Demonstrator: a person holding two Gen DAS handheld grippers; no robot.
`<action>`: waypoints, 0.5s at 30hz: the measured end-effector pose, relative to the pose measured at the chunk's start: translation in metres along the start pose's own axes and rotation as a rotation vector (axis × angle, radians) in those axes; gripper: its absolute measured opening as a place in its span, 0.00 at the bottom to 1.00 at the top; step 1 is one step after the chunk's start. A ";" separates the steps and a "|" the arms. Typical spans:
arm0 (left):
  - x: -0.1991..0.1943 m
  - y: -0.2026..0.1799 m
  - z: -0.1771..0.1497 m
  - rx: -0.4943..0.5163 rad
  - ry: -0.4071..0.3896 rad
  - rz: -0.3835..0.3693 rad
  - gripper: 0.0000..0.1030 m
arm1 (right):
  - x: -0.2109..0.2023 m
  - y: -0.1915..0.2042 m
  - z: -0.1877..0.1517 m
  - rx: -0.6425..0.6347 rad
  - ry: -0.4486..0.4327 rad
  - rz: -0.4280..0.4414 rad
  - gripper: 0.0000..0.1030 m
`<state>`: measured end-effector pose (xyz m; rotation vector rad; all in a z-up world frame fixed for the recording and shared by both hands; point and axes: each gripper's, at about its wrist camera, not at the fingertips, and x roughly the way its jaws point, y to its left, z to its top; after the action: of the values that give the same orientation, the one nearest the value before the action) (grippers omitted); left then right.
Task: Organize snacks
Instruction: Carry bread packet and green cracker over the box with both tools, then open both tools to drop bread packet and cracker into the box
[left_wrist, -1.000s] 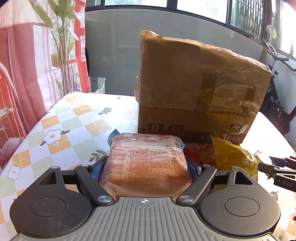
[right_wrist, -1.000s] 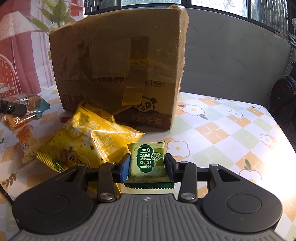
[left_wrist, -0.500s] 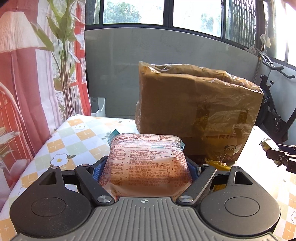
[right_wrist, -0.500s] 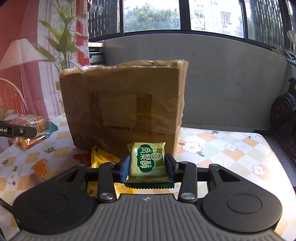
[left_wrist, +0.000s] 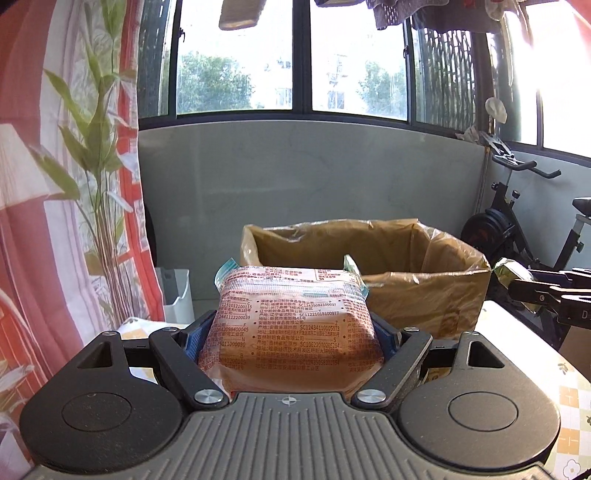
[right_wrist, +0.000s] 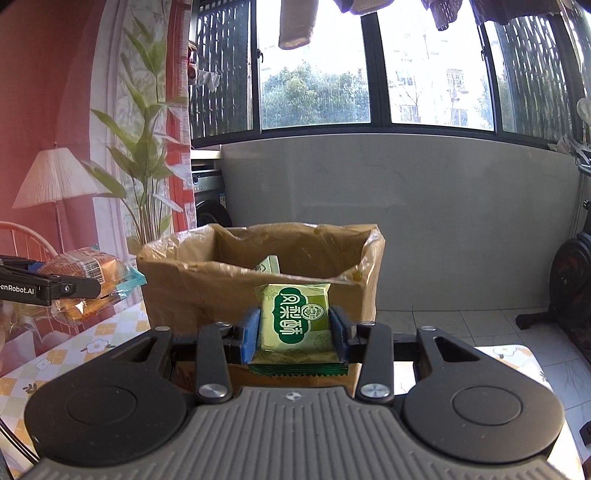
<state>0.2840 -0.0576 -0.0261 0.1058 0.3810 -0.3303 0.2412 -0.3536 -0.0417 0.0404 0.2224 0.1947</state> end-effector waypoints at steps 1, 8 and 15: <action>0.004 -0.001 0.007 0.006 -0.011 -0.004 0.82 | 0.004 0.000 0.007 -0.006 -0.011 0.003 0.41; 0.059 -0.013 0.064 0.040 -0.071 -0.033 0.82 | 0.044 -0.011 0.049 -0.030 -0.046 0.008 0.41; 0.123 -0.019 0.089 0.024 -0.038 -0.051 0.82 | 0.100 -0.023 0.058 -0.022 0.021 -0.014 0.41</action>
<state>0.4160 -0.1262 0.0080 0.1133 0.3425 -0.3868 0.3542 -0.3576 -0.0079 0.0152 0.2411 0.1839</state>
